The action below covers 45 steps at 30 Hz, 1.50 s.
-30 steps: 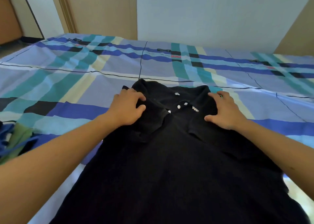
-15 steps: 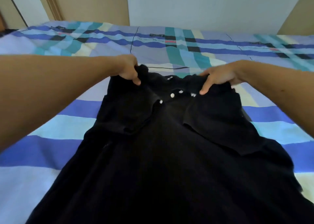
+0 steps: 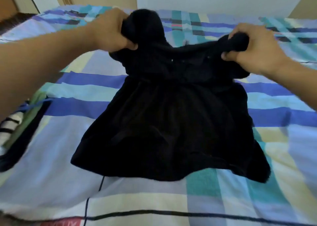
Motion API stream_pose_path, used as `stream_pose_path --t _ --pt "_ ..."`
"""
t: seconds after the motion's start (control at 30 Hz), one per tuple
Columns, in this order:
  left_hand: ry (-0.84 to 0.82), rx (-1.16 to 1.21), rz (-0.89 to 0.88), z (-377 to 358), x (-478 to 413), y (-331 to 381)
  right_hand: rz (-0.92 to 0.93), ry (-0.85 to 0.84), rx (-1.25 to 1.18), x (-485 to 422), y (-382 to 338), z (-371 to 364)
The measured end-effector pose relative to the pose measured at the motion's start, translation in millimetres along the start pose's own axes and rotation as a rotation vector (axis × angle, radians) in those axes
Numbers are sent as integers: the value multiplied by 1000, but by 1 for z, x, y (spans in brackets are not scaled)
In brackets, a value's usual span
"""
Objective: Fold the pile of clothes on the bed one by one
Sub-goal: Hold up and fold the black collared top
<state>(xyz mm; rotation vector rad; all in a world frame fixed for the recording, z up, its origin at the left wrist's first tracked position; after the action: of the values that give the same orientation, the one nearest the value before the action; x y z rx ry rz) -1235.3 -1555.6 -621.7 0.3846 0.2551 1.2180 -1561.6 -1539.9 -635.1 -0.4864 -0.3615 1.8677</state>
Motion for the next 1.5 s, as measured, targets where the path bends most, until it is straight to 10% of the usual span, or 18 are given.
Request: stream_pose_path --t 0.1,0.2,0.3,0.47,0.8,0.9,1.0,1.07,1.5 --pt "-183 6 -134 -32 60 6 83 -379 -32 67 -9 -30" --pt "-706 -108 -90 -101 117 1 -82 -970 -214 141 -6 -69" --pt "-1025 -76 13 -131 156 1 -107 -836 -384 160 7 -60" --pt "-378 139 -94 -100 136 13 -212 -411 -487 160 30 -45" --pt "-633 -44 -249 -162 135 34 -81 -724 -290 160 -3 -97" --pt "-328 23 -143 -141 124 19 -193 -707 -336 159 3 -88" --pt "-3 -98 107 -122 115 -14 -265 -329 -233 142 27 -71" --pt "-82 -139 325 -128 112 -37 -353 -95 -135 134 45 -63" --pt "-251 600 503 -138 96 -68 -632 -88 -533 112 98 -97"
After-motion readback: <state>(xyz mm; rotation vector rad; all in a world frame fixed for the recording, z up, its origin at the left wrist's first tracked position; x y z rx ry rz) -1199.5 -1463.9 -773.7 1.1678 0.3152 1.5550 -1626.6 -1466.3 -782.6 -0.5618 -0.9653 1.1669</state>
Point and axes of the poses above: each hand's wrist, its own x-axis away from the middle knuckle, its own z-axis out of the back of the hand, y = z × x, the point moved 7 cm from there along -x, towards the middle knuckle, and after that the axes turned 15 degrees about -y, right-handed, at the moved point
